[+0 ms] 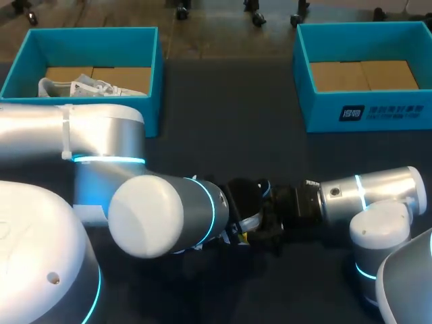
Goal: Take the shoe out of the shoebox, open the shoe tongue, remove and reinsert the insole, then place the shoe into the shoebox
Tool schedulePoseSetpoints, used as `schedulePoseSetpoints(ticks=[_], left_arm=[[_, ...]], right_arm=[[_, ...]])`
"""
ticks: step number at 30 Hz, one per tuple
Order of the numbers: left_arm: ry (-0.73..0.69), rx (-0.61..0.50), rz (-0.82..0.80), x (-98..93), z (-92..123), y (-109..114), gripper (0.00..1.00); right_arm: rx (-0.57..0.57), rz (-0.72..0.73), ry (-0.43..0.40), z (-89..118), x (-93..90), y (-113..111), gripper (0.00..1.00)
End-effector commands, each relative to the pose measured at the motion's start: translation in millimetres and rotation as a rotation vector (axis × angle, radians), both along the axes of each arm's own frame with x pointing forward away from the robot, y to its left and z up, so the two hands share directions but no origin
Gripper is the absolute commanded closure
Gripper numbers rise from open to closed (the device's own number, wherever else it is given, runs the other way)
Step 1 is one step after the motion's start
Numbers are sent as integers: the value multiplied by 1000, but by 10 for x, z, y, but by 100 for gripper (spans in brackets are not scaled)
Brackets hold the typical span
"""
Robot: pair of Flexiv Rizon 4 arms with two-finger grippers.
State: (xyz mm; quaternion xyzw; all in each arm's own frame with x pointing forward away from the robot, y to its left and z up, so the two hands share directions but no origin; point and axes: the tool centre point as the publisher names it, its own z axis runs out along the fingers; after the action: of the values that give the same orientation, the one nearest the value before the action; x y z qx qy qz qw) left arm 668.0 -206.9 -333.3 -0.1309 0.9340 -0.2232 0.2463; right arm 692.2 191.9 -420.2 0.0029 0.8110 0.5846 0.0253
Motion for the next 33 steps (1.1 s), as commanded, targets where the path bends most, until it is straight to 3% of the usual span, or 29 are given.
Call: schedulePoseSetpoints(ticks=[1, 14, 20, 21, 22, 23, 26, 33], left_arm=[[1, -9, 4, 9, 55, 35, 100], [123, 2, -39, 217, 226, -46, 100], [145, 5, -47, 191, 232, 27, 100], [148, 4, -49, 179, 227, 40, 87], [151, 2, -51, 164, 220, 56, 62], [149, -1, -52, 150, 212, 70, 58], [122, -20, -41, 80, 182, 120, 52], [63, -37, -19, -11, 127, 148, 51]], right_arm=[[-4, -1, 0, 5, -14, 5, 100], [-4, -1, 0, 5, -14, 5, 100], [-4, -1, 0, 5, -14, 5, 100], [-4, -1, 0, 5, -14, 5, 100], [-4, -1, 0, 5, -14, 5, 100], [-4, -1, 0, 5, -14, 5, 100], [-4, -1, 0, 5, -14, 5, 100], [-4, -1, 0, 5, -14, 5, 100]])
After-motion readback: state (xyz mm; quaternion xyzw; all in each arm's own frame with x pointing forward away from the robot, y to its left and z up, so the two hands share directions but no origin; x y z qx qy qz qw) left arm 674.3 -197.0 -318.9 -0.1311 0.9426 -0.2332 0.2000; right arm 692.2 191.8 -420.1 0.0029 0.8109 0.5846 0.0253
